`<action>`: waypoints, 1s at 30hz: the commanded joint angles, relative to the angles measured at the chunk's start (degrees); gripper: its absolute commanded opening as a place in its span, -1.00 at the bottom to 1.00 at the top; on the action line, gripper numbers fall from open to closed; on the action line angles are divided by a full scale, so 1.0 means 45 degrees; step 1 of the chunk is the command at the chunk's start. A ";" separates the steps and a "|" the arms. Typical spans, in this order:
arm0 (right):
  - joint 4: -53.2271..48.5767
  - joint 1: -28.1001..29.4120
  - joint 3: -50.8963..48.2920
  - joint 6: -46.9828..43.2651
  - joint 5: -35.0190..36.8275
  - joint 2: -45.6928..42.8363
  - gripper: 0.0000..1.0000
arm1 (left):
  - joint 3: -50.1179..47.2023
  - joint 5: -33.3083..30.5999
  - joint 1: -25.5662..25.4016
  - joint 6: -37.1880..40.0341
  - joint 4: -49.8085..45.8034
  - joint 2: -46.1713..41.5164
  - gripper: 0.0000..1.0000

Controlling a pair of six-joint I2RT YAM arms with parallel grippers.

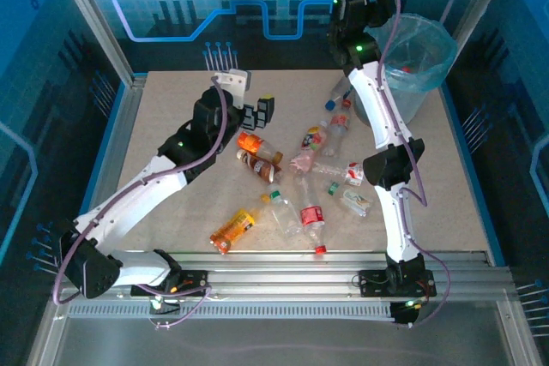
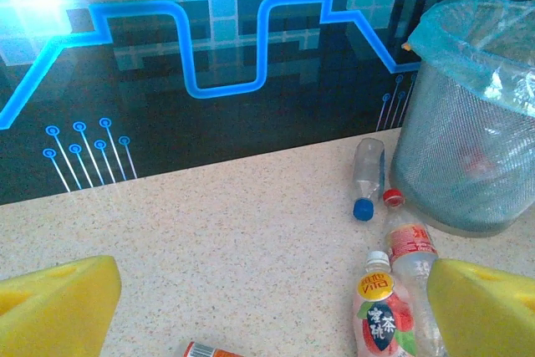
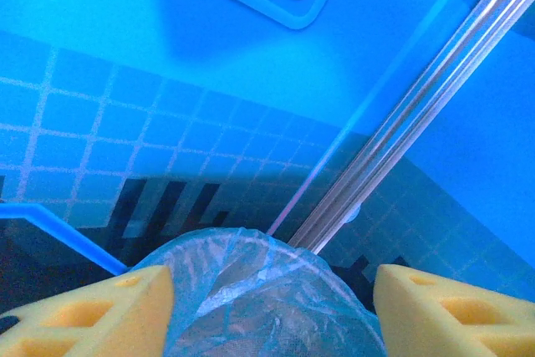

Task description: Put the plastic bottles in the bin

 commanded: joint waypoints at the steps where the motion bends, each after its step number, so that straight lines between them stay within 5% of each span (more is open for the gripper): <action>1: -0.0910 0.0258 0.0384 0.0880 -0.0575 -0.0807 0.31 | -0.0058 -0.0013 0.0135 -0.0487 -0.0461 -0.0457 0.90; 7: -0.3269 0.1290 0.0222 0.2432 -0.3102 -0.1803 0.31 | 0.0791 0.0195 0.0127 -0.1043 -0.3227 -0.0414 0.90; 13: -0.5732 0.2655 -0.2340 0.3859 -0.7420 -0.3681 0.31 | 0.0832 0.0753 0.0138 -0.2311 -0.6869 -0.1030 0.84; 17: -0.5752 0.3502 -0.6624 0.4795 -0.9601 -0.5642 0.30 | 0.0295 0.1762 0.0123 -0.3487 -0.9199 -0.1437 0.75; 23: -0.3286 0.4437 -1.3578 0.5803 -1.0641 -0.9233 0.29 | -0.1137 0.3493 -0.0161 -0.5050 -1.0868 -0.1439 0.66; 30: -0.1430 0.4537 -1.8739 0.6677 -1.0736 -1.2633 0.31 | -0.2849 0.2469 -0.2218 -0.5913 -1.0717 -0.0374 0.78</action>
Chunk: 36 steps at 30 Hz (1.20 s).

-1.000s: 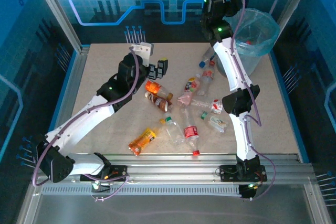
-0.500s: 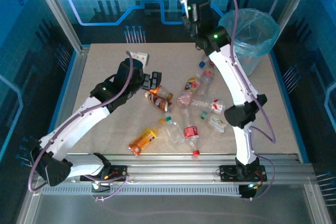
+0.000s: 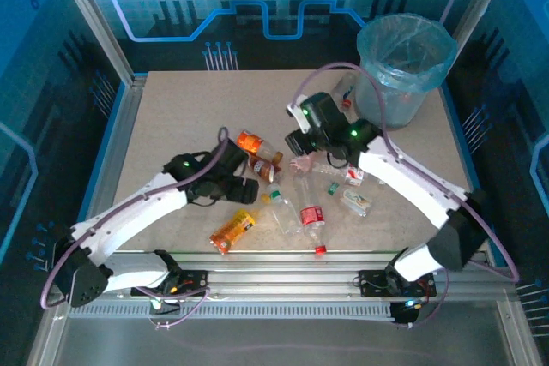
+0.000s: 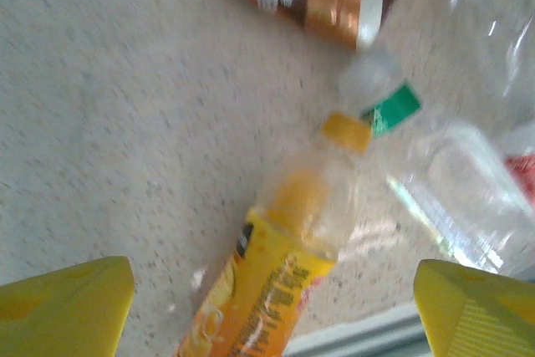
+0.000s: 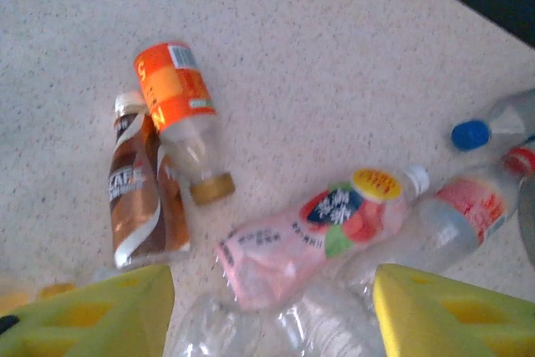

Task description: Put the plastic bottles in the bin

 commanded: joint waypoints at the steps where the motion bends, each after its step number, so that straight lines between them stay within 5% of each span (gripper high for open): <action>1: 0.1422 0.0051 -0.1089 0.0851 -0.0201 -0.1563 0.32 | -0.0650 -0.0255 -0.0632 -0.1109 -0.0370 0.0553 0.79; 15: 0.1213 0.0054 -0.1926 0.0648 -0.0225 -0.2373 0.36 | -0.2570 -0.0019 -0.1906 -0.2059 0.0565 0.2493 0.80; 25: 0.1033 0.0053 -0.1908 0.0943 -0.0243 -0.1948 0.36 | -0.3378 -0.0335 -0.1986 -0.2289 0.1586 0.2881 0.30; 34: 0.0691 0.0053 -0.1396 0.0953 -0.0723 -0.2010 0.36 | -0.2623 -0.1803 -0.2005 -0.2147 0.0227 0.0618 0.15; 36: 0.0618 0.0053 -0.1107 0.0972 -0.1682 -0.2037 0.36 | -0.2152 -0.2035 -0.2019 -0.1425 0.0375 -0.0237 -0.02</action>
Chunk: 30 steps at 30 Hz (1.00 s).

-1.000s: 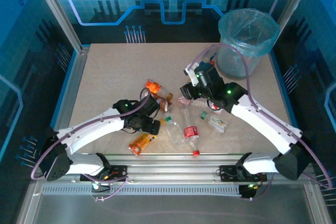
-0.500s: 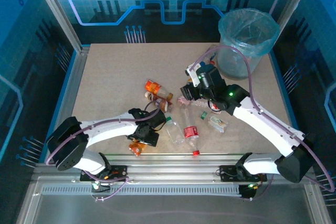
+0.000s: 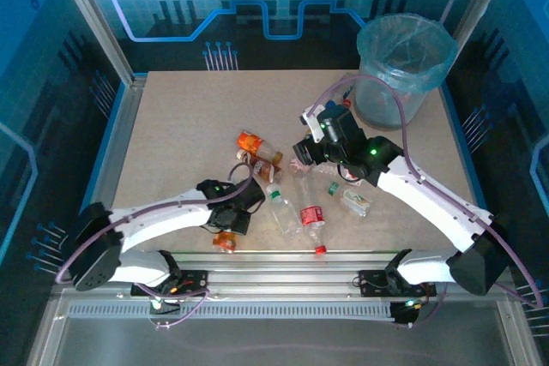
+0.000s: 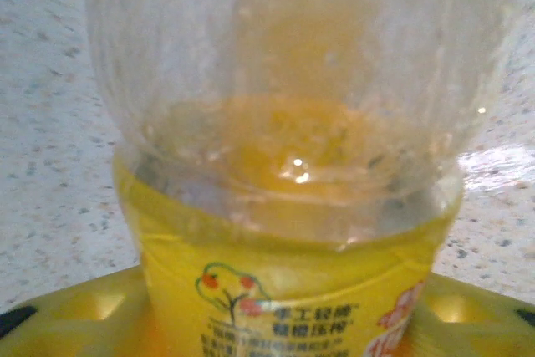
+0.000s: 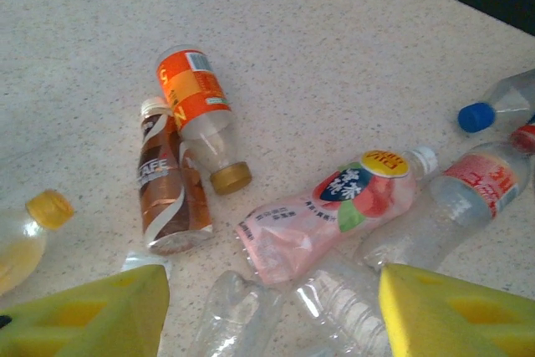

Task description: Put the plastic bottles in the bin

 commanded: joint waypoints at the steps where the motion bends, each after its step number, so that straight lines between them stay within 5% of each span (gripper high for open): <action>1: -0.0152 0.0054 0.0788 0.0126 -0.1791 -0.0139 0.35 | 0.1048 -0.1002 -0.0099 0.1109 -0.0127 -0.1620 -0.13; 5: 0.0224 0.0045 0.1334 0.0028 -0.4332 -0.0406 0.35 | 0.1201 -0.1675 -0.0140 0.2715 0.1906 -0.3726 -0.53; 13: 0.0956 -0.0148 0.2617 0.1095 -0.7212 -0.0804 0.35 | 0.1465 -0.0011 -0.0159 0.7123 0.6088 -0.5109 -0.67; 20: -0.0238 -0.0371 0.4555 0.1744 -0.6856 -0.0801 0.35 | 0.2719 0.0312 -0.0128 1.1091 0.8697 -0.3389 -1.00; 30: -0.2030 -0.0949 0.4675 0.1628 -0.4815 -0.1655 0.31 | 0.1497 0.1394 0.0023 1.0719 1.2483 -0.1880 -1.00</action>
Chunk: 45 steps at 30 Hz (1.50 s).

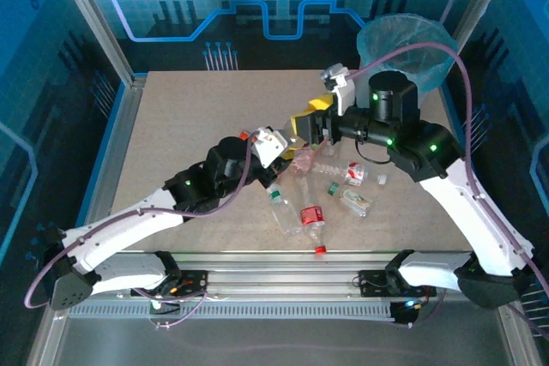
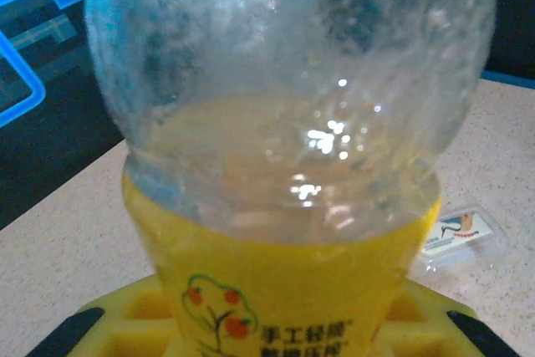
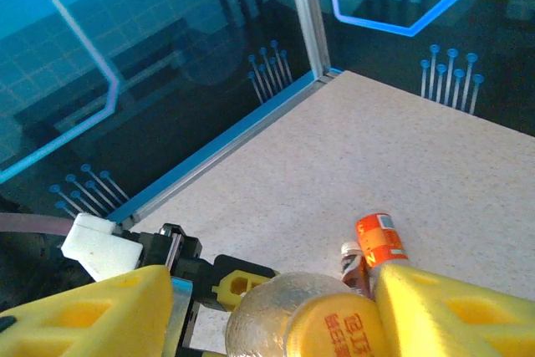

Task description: Put the plastic bottles in the bin

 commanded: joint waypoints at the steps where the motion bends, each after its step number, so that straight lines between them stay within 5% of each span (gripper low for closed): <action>1: -0.0880 -0.0290 -0.0134 0.0006 0.0825 -0.0437 0.30 | -0.0951 0.0489 0.0150 -0.0097 0.2519 0.0125 -1.00; 6: -0.1442 -0.0374 -0.0098 -0.0346 0.1099 -0.0200 0.25 | -0.1745 0.0543 0.0272 -0.0652 0.3308 0.0003 -1.00; 16: -0.1203 -0.0370 -0.0017 -0.0430 -0.0990 0.0594 0.03 | -0.2212 0.0756 0.0255 -0.0954 0.3422 -0.0537 -1.00; 22: -0.1189 -0.0367 -0.0024 -0.0391 -0.1368 0.0820 -0.44 | -0.2348 0.0414 0.0273 -0.0706 0.3579 -0.0629 -1.00; 27: -0.1217 -0.0356 -0.0144 -0.0276 -0.1168 0.0749 -0.54 | -0.2367 0.0404 0.0260 -0.0725 0.3606 -0.0723 -1.00; 31: -0.1179 -0.0355 -0.0202 -0.0138 -0.0778 0.0738 -0.24 | -0.2405 0.0337 0.0259 -0.0668 0.3652 -0.0818 -1.00; 40: -0.1185 -0.0306 -0.0196 -0.0020 -0.0847 0.1051 -0.29 | -0.2458 0.0336 0.0259 -0.0623 0.3667 -0.0950 -1.00; 45: -0.1331 -0.0302 -0.0149 0.0022 -0.0668 0.1176 -0.04 | -0.2442 0.0394 0.0254 -0.0702 0.3674 -0.0952 -1.00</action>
